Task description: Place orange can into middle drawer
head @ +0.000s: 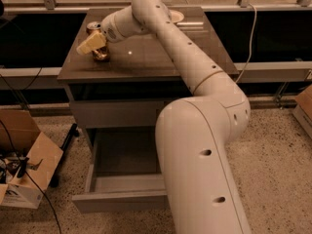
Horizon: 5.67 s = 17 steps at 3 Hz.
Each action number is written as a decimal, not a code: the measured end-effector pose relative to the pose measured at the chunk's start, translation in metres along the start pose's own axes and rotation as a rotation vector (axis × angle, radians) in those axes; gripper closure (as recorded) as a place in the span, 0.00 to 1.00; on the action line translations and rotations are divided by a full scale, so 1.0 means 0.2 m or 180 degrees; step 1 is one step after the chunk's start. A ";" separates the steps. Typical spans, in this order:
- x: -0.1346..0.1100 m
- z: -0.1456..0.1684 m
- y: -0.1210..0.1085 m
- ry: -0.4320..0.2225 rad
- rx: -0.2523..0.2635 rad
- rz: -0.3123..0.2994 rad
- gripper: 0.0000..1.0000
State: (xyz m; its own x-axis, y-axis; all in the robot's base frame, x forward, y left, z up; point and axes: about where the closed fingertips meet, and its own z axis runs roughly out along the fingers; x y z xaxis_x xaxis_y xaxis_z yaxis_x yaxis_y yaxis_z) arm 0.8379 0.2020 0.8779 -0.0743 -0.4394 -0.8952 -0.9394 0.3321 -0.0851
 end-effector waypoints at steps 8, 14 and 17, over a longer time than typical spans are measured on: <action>1.04 -1.54 1.22 0.1179 0.0282 0.0157 1.00; 1.59 -1.08 0.96 0.0914 0.0970 0.0338 1.00; 2.33 -0.95 0.75 0.0767 0.1051 0.0817 1.00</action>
Offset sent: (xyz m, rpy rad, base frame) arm -0.0367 -0.0851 -0.0005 0.0325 0.0110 -0.1051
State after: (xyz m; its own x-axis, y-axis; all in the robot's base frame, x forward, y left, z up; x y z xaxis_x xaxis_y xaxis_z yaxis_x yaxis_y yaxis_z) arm 0.5995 -0.1120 0.5319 -0.4019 -0.4766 -0.7818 -0.7271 0.6852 -0.0440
